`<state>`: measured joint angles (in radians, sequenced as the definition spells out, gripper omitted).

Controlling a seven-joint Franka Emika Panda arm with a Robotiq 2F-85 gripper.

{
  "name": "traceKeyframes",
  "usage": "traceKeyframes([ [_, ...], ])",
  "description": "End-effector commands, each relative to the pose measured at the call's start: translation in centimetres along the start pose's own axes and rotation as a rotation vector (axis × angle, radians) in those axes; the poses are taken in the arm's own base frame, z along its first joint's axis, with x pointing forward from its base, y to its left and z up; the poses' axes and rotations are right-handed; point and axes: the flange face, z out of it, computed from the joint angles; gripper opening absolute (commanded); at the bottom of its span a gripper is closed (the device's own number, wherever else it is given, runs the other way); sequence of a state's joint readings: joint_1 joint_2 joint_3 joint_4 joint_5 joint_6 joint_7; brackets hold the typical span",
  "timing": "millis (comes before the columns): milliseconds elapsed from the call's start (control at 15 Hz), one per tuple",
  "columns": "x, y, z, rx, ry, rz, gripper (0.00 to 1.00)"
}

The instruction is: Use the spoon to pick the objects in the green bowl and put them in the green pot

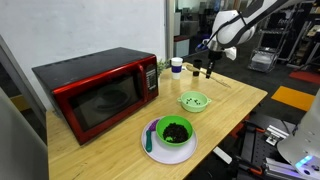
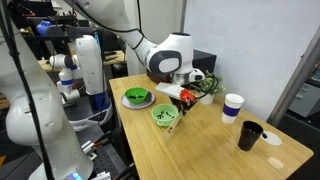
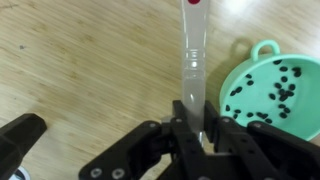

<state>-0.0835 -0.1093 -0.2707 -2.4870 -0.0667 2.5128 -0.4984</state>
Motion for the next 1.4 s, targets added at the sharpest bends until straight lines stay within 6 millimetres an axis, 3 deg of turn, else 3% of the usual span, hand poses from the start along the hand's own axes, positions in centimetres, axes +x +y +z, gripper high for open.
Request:
traceKeyframes([
  [0,1.2,1.2,1.8,-0.048,0.043,0.181,0.06],
  [333,1.8,1.4,4.3,-0.024,0.024,0.272,0.06],
  [1333,4.1,1.8,9.8,0.005,-0.089,0.253,0.06],
])
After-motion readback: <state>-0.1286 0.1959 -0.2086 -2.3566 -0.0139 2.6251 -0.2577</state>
